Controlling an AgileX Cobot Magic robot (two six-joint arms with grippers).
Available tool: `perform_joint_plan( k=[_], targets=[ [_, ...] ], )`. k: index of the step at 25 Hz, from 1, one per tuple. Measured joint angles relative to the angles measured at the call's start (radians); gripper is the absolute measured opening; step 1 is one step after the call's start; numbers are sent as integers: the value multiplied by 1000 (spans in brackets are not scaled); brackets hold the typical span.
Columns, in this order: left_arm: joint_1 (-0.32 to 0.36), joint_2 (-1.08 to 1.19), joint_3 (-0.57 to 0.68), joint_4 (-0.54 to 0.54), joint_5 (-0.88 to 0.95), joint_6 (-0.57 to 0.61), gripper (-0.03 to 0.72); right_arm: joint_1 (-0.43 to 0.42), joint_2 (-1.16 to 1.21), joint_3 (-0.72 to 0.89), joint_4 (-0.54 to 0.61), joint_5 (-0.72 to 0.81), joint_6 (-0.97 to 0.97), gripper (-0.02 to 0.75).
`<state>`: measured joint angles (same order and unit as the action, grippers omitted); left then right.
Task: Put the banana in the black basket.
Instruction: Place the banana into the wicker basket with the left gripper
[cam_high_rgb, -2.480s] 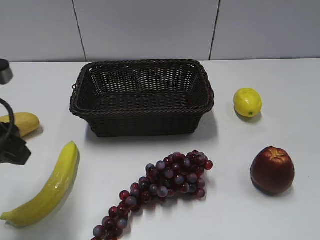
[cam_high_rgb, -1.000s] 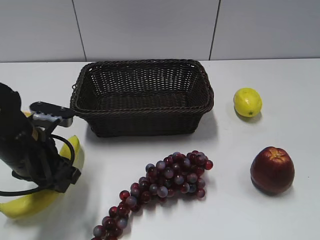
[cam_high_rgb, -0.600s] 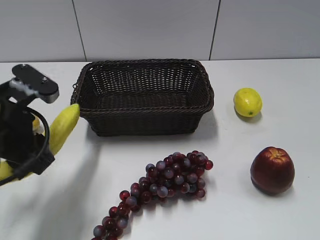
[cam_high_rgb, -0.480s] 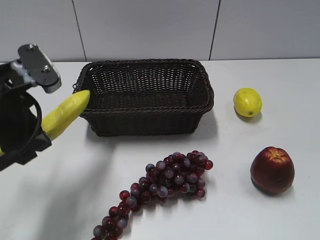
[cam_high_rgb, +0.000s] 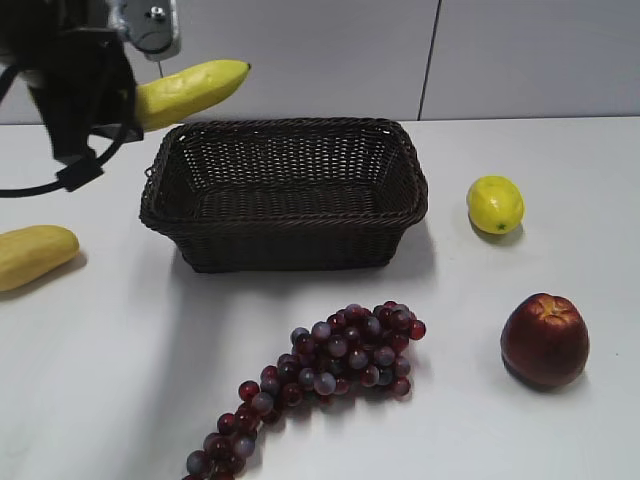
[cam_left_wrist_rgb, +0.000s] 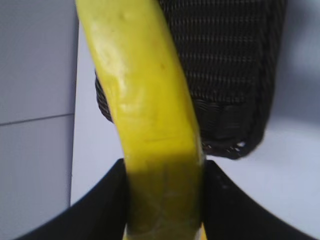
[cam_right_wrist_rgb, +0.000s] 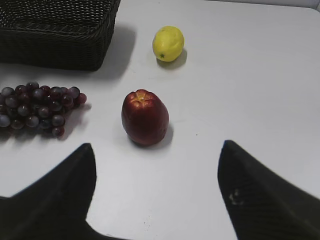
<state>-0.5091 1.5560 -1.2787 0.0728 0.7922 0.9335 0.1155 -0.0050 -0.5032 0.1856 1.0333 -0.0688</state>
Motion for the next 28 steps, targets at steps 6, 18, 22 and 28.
perform_joint_plan(
  k=[6, 18, 22, 28],
  targets=[
    [-13, 220, -177, -8, -61, 39, 413, 0, 0, 0, 0, 0, 0, 571],
    [-81, 479, -281, -61, -216, 42, 413, 0, 0, 0, 0, 0, 0, 571],
    [-83, 488, -281, -99, -218, 42, 413, 0, 0, 0, 0, 0, 0, 571],
    [-84, 485, -282, -107, -212, 42, 512, 0, 0, 0, 0, 0, 0, 571]
  ],
)
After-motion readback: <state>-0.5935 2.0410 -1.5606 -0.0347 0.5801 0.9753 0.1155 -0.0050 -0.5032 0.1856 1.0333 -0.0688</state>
